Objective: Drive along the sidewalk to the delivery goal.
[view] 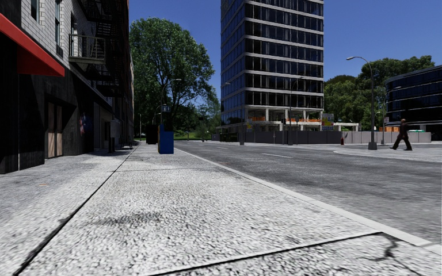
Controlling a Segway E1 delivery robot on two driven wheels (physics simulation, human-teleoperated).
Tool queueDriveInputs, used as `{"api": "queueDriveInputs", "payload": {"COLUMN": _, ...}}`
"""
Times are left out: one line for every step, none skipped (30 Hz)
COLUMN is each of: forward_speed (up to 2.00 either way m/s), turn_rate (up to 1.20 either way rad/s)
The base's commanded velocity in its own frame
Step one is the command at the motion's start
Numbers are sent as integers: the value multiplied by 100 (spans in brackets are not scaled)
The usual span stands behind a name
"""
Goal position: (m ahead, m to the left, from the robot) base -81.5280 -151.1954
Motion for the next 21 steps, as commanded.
{"api": "queueDriveInputs", "payload": {"forward_speed": 0, "turn_rate": 0}}
{"api": "queueDriveInputs", "payload": {"forward_speed": 0, "turn_rate": 0}}
{"api": "queueDriveInputs", "payload": {"forward_speed": 0, "turn_rate": 0}}
{"api": "queueDriveInputs", "payload": {"forward_speed": 0, "turn_rate": 0}}
{"api": "queueDriveInputs", "payload": {"forward_speed": 0, "turn_rate": 0}}
{"api": "queueDriveInputs", "payload": {"forward_speed": 0, "turn_rate": 0}}
{"api": "queueDriveInputs", "payload": {"forward_speed": 0, "turn_rate": 0}}
{"api": "queueDriveInputs", "payload": {"forward_speed": 0, "turn_rate": 0}}
{"api": "queueDriveInputs", "payload": {"forward_speed": 0, "turn_rate": 0}}
{"api": "queueDriveInputs", "payload": {"forward_speed": 0, "turn_rate": 0}}
{"api": "queueDriveInputs", "payload": {"forward_speed": 0, "turn_rate": 0}}
{"api": "queueDriveInputs", "payload": {"forward_speed": 0, "turn_rate": 0}}
{"api": "queueDriveInputs", "payload": {"forward_speed": 0, "turn_rate": 5}}
{"api": "queueDriveInputs", "payload": {"forward_speed": 0, "turn_rate": 5}}
{"api": "queueDriveInputs", "payload": {"forward_speed": 0, "turn_rate": 47}}
{"api": "queueDriveInputs", "payload": {"forward_speed": 0, "turn_rate": 74}}
{"api": "queueDriveInputs", "payload": {"forward_speed": 0, "turn_rate": 120}}
{"api": "queueDriveInputs", "payload": {"forward_speed": 0, "turn_rate": 120}}
{"api": "queueDriveInputs", "payload": {"forward_speed": 0, "turn_rate": 120}}
{"api": "queueDriveInputs", "payload": {"forward_speed": 0, "turn_rate": 120}}
{"api": "queueDriveInputs", "payload": {"forward_speed": 0, "turn_rate": 120}}
